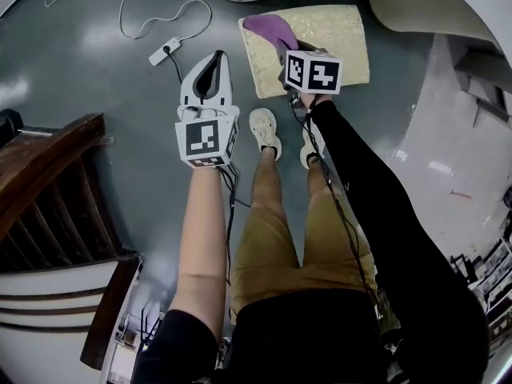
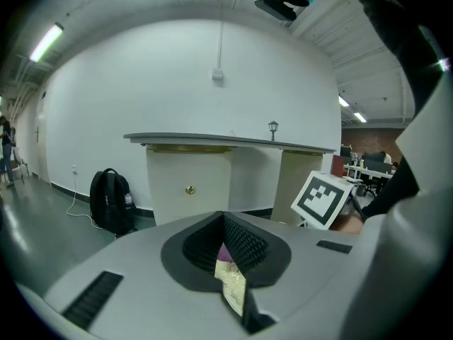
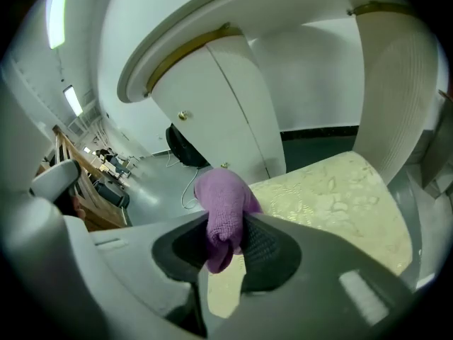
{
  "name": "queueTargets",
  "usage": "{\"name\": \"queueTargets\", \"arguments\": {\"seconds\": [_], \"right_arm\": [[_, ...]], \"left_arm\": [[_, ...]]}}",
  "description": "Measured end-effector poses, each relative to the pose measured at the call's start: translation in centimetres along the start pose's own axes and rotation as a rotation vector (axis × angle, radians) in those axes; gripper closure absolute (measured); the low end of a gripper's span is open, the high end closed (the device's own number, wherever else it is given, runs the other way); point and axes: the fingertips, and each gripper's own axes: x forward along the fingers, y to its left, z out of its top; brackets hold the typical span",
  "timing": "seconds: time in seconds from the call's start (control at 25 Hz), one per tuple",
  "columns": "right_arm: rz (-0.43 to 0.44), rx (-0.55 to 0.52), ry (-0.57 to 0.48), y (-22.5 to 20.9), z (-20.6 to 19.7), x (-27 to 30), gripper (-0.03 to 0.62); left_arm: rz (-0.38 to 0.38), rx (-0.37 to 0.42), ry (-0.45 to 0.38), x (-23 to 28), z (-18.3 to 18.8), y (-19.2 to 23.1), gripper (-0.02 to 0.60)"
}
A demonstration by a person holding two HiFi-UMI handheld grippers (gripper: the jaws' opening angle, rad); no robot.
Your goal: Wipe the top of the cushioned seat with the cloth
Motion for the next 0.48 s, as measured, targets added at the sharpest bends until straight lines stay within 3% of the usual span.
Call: {"name": "queueTargets", "arguments": {"seconds": [0.28,0.48], "right_arm": [[-0.045,-0.036,0.154,3.2,-3.0,7.2,0.507],[-0.083,-0.070,0.193,2.6,-2.4,8.0,0.507]], "left_arm": [[-0.006,-0.008,0.025,0.4,-1.8,3.9,0.574],[-0.044,-0.011,0.032,1.2,-2.1,4.1,0.574]]}}
